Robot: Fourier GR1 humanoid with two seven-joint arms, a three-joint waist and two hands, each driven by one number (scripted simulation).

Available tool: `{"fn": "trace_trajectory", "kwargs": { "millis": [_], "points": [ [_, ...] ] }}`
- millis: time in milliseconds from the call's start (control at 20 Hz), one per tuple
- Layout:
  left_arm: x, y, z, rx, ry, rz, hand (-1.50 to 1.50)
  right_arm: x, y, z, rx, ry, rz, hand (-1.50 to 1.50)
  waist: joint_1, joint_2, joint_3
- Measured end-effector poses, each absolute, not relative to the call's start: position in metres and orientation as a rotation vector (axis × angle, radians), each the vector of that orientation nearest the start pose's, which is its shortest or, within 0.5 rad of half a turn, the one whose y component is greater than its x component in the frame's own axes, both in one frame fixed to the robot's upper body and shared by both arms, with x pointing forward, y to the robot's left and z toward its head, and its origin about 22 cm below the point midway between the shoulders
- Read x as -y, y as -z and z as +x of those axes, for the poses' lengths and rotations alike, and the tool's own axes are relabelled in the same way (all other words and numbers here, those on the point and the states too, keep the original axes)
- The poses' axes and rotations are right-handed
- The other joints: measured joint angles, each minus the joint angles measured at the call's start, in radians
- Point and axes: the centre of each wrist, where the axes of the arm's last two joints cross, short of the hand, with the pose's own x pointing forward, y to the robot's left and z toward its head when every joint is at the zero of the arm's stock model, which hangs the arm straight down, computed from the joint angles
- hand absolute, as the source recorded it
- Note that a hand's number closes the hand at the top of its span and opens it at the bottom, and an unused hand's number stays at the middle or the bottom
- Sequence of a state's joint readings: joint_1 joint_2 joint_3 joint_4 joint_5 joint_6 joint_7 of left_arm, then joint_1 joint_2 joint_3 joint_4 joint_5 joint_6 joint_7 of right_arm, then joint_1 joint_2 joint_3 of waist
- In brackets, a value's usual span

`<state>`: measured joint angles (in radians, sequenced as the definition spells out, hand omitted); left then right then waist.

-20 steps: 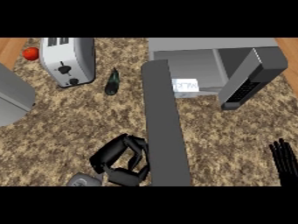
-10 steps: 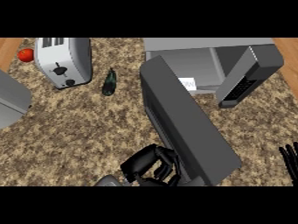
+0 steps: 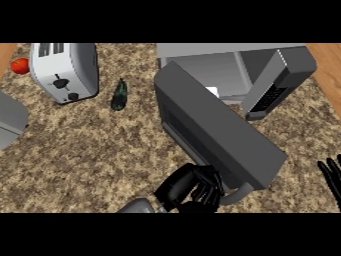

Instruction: Pick up the milk, place it into the microwave and close the microwave

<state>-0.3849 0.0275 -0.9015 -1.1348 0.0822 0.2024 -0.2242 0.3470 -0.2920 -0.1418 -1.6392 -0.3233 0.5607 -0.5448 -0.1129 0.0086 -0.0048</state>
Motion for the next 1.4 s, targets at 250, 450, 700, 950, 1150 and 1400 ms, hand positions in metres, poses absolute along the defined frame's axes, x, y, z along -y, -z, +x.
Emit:
{"fn": "trace_trajectory", "kwargs": {
  "millis": [250,450,700,950,1150,1400],
  "points": [
    [-0.025,0.036,0.232,1.621,0.808,-0.364,1.5,0.34,-0.009,0.15,1.916,-0.176,0.424,-1.5,-0.029,0.007,-0.001],
    [-0.014,0.022,0.241,1.672,0.742,-0.338,1.5,0.334,-0.022,0.152,1.916,-0.223,0.48,-1.5,-0.051,0.012,-0.002],
    [-0.005,0.005,0.26,1.722,0.651,-0.302,1.5,0.329,-0.035,0.153,1.917,-0.242,0.518,-1.5,-0.076,0.02,-0.002],
    [0.0,-0.009,0.281,1.759,0.582,-0.241,1.5,0.327,-0.047,0.152,1.919,-0.25,0.527,-1.5,-0.098,0.028,-0.002],
    [0.003,-0.018,0.298,1.768,0.542,-0.208,1.5,0.325,-0.054,0.152,1.915,-0.247,0.531,-1.5,-0.109,0.035,-0.001],
    [0.003,-0.028,0.315,1.765,0.49,-0.195,1.5,0.326,-0.066,0.153,1.916,-0.257,0.536,-1.5,-0.125,0.043,0.0]
  ]
}}
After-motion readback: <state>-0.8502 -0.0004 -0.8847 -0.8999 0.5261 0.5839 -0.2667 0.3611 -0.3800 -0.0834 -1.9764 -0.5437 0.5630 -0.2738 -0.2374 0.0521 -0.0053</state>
